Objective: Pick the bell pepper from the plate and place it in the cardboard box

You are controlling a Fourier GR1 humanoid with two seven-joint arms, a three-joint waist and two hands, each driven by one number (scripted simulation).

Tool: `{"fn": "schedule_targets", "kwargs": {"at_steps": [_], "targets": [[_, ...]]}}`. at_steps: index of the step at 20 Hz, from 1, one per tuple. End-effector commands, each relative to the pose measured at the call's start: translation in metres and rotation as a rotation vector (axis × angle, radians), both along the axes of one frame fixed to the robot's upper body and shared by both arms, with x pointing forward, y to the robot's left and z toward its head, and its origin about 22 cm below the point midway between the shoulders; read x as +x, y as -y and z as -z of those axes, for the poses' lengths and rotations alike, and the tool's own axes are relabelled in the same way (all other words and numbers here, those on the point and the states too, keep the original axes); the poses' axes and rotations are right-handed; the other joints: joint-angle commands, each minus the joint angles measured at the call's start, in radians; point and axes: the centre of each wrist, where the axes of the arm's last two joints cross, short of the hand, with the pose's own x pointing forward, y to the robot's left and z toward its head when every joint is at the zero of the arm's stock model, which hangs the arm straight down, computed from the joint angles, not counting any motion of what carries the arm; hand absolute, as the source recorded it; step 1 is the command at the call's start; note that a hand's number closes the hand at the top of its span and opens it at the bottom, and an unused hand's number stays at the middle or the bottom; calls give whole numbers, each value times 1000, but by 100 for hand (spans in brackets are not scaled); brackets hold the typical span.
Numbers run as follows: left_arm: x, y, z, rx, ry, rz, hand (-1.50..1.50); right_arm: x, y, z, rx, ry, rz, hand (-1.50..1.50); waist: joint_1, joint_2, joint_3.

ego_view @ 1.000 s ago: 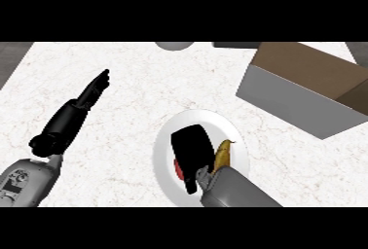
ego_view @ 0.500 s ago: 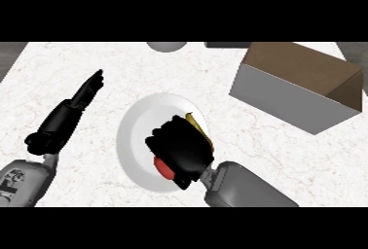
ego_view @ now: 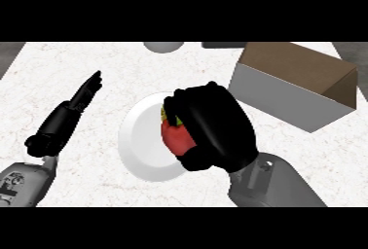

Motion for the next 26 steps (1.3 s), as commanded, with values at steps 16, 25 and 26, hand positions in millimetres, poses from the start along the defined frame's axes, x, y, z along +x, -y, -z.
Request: {"fn": "schedule_targets", "kwargs": {"at_steps": [16, 25, 26], "targets": [[-18, 2, 13, -15, -12, 30, 0, 125, 147, -34, 16, -82, 463, 150, 26, 6, 0], [4, 10, 3, -9, 0, 38, 0, 164, 207, -23, -137, -413, 414, 150, 30, 12, 0], [9, 7, -9, -6, 12, 24, 0, 167, 215, -21, -171, -442, 413, 150, 33, 12, 0]]}}
